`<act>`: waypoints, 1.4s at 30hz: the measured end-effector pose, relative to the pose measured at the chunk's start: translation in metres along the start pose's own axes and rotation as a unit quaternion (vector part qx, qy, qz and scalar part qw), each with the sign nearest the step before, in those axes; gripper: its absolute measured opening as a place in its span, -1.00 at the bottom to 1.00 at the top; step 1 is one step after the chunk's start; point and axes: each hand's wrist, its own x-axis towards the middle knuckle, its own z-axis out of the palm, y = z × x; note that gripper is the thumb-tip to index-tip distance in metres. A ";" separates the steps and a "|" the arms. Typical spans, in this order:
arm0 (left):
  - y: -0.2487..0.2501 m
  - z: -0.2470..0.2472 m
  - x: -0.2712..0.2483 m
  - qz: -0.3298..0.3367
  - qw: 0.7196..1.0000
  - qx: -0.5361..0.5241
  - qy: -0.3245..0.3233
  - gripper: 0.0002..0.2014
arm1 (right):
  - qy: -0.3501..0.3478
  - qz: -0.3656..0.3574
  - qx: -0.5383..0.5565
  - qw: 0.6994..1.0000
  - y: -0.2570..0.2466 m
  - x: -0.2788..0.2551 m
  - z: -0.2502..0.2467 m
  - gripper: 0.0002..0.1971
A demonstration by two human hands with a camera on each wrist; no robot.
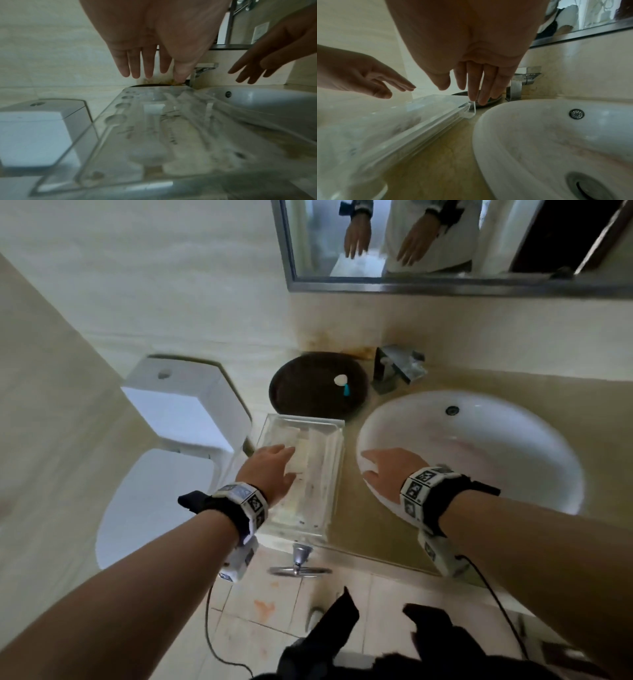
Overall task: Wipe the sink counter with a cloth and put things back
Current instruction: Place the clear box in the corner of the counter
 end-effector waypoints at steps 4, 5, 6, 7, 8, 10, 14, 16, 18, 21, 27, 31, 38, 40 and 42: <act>-0.051 0.003 0.021 -0.034 0.999 -0.022 -0.036 -0.40 | -0.011 0.044 0.047 0.998 -0.033 0.025 0.009 -0.61; -0.063 0.005 0.029 -0.048 0.997 -0.035 -0.050 -0.38 | -0.018 0.058 0.057 0.997 -0.039 0.032 0.014 -0.61; -0.071 0.007 0.034 -0.061 0.995 -0.052 -0.063 -0.37 | -0.025 0.070 0.067 0.995 -0.042 0.036 0.019 -0.60; -0.077 0.008 0.039 -0.078 0.991 -0.073 -0.076 -0.35 | -0.032 0.083 0.079 0.993 -0.044 0.041 0.023 -0.58; -0.083 0.011 0.045 -0.092 0.987 -0.097 -0.085 -0.34 | -0.040 0.097 0.091 0.990 -0.045 0.047 0.027 -0.56; -0.091 0.015 0.052 -0.121 0.975 -0.151 -0.110 -0.30 | -0.059 0.123 0.116 0.984 -0.047 0.054 0.036 -0.50; -0.107 0.023 0.062 -0.170 0.935 -0.253 -0.182 -0.11 | -0.077 0.167 0.189 0.964 -0.050 0.064 0.048 -0.34; -0.113 0.028 0.065 -0.181 0.915 -0.302 -0.195 -0.19 | -0.081 0.181 0.240 0.950 -0.054 0.070 0.049 -0.36; -0.113 0.030 0.065 -0.184 0.888 -0.372 -0.200 -0.44 | -0.085 0.197 0.283 0.935 -0.056 0.076 0.049 -0.37; -0.109 0.029 0.064 -0.196 0.834 -0.455 -0.242 -0.65 | -0.075 0.223 0.324 0.916 -0.054 0.082 0.054 -0.36; -0.104 0.027 0.063 -0.216 0.793 -0.519 -0.235 -0.75 | -0.081 0.233 0.315 0.917 -0.055 0.085 0.057 -0.26; -0.100 0.028 0.062 -0.213 0.797 -0.522 -0.218 -0.84 | -0.079 0.230 0.310 0.919 -0.055 0.081 0.060 -0.26; -0.081 0.017 0.062 -0.197 0.802 -0.518 -0.223 -0.81 | -0.052 0.218 0.298 0.928 -0.037 0.070 0.047 -0.35; -0.066 0.007 0.065 -0.177 0.807 -0.518 -0.221 -0.85 | -0.034 0.224 0.319 0.920 -0.027 0.063 0.035 -0.34; -0.051 -0.001 0.069 -0.154 0.812 -0.517 -0.224 -0.82 | -0.016 0.234 0.337 0.912 -0.015 0.055 0.025 -0.36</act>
